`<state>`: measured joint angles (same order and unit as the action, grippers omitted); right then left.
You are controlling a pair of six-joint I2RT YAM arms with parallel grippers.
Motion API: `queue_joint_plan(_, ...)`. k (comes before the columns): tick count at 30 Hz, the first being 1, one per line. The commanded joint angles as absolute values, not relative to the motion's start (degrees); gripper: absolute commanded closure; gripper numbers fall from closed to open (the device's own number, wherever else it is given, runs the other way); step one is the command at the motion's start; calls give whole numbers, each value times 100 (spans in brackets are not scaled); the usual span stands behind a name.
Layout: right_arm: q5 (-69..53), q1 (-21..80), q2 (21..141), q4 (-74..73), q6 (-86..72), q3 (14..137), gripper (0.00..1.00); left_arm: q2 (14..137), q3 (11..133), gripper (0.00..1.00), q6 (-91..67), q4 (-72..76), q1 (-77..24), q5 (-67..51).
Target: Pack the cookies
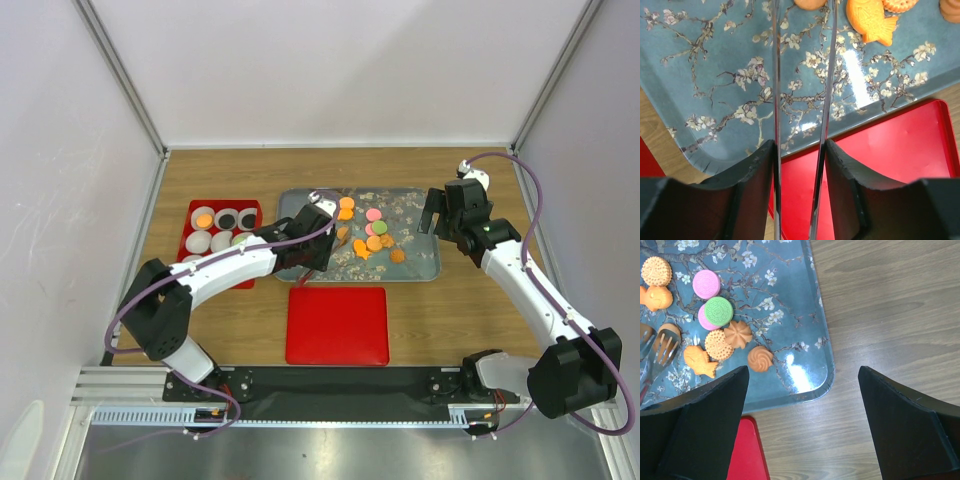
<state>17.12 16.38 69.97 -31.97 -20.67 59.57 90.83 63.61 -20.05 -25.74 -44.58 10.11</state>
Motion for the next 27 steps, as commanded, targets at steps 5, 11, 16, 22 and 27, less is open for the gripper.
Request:
queue_joint_plan(5,1775,1626,6979,-3155,-1960,6064,3,9132,6706,57,-2057,-2426,-4491,1081)
queue_joint_plan(11,1767,1626,6943,-3182,-1969,6064,3,8852,6934,59,-1951,-2663,-4500,1274)
queue_joint_plan(16,1767,1626,6926,-3173,-1960,6073,3,8473,7101,59,-1898,-2900,-4491,1406)
queue_joint_plan(22,1749,1626,6917,-3164,-1960,6064,2,7771,6970,59,-1898,-3216,-4483,1678)
queue_joint_plan(27,1679,1626,6900,-3138,-1969,6047,2,6797,6593,59,-1907,-3655,-4220,1863)
